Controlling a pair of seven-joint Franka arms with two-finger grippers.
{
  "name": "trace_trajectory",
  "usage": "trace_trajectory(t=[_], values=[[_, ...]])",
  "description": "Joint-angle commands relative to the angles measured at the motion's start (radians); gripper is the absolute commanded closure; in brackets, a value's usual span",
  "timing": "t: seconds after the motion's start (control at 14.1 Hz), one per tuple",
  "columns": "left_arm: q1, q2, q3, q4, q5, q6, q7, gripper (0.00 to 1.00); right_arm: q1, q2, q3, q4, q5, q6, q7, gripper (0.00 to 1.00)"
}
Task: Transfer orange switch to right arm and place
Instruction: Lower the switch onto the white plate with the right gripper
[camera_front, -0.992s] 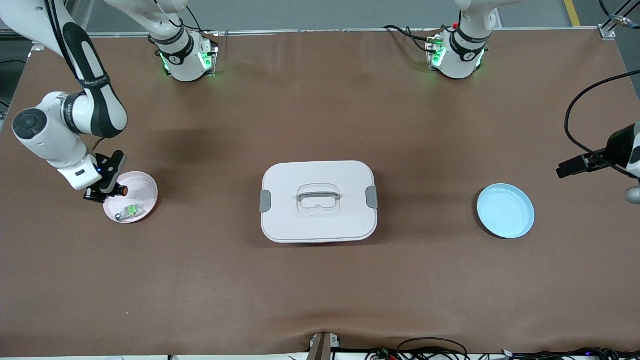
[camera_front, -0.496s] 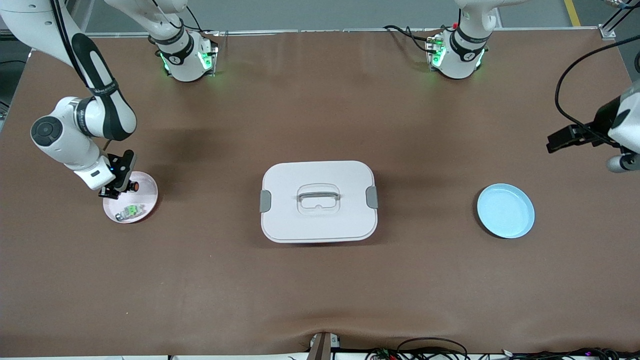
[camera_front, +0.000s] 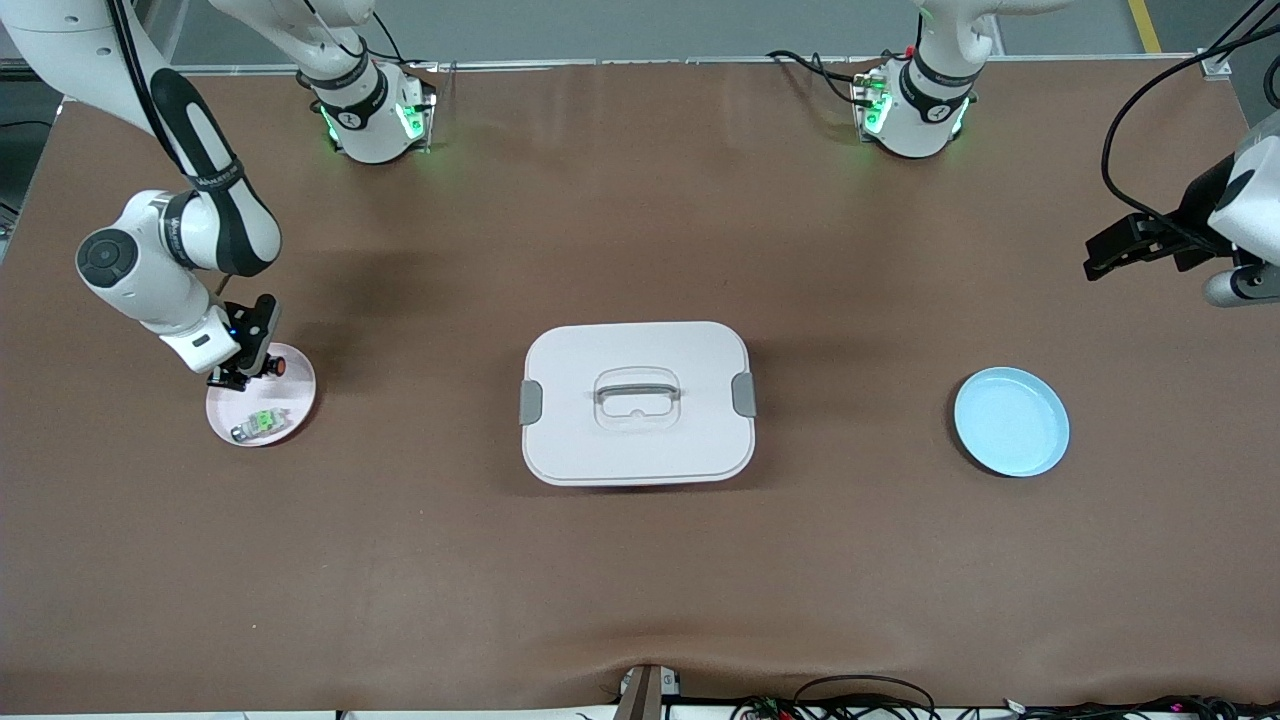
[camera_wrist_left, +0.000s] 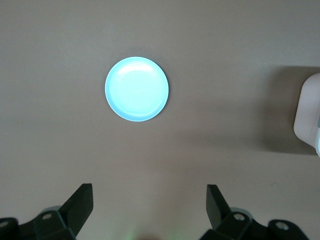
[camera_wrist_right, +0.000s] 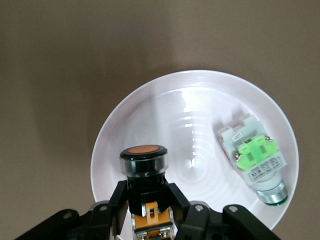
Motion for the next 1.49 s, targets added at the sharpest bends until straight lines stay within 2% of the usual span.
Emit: trace_trajectory(t=[0.0,0.21,0.42,0.5,0.64,0.71,0.78,1.2,1.42], values=[[-0.013,-0.039,0.015,-0.029,-0.021,-0.001,0.026,0.0,-0.023,0.021,0.011,-0.006,-0.006,0.028,-0.015,0.92],[-0.013,-0.047,0.014,-0.031,-0.022,-0.001,0.026,0.0,-0.028,0.03,0.011,-0.006,-0.004,0.032,-0.015,0.88],[-0.012,-0.053,0.014,-0.029,-0.022,-0.001,0.027,0.0,-0.034,0.032,0.011,-0.006,0.005,0.032,-0.013,0.77],[-0.012,-0.053,0.014,-0.029,-0.022,-0.001,0.027,0.0,-0.038,0.032,0.013,-0.006,0.006,0.031,-0.013,0.68],[-0.01,-0.055,0.012,-0.029,-0.022,-0.003,0.027,0.0,-0.044,0.03,0.013,-0.006,0.008,0.031,-0.012,0.41],[-0.009,-0.056,0.012,-0.029,-0.022,-0.001,0.027,0.0,-0.044,0.03,0.013,-0.006,0.008,0.031,-0.012,0.18],[-0.01,-0.058,0.012,-0.028,-0.022,-0.003,0.027,0.0,-0.046,0.029,0.013,-0.006,0.008,0.031,-0.013,0.0],[-0.01,-0.073,0.011,-0.024,-0.022,-0.007,0.027,0.0,-0.037,-0.006,0.02,0.005,0.008,0.008,0.002,0.0],[-0.019,-0.06,0.011,-0.024,-0.012,-0.003,0.036,0.0,-0.037,-0.039,0.054,0.017,0.013,-0.053,0.065,0.0]])
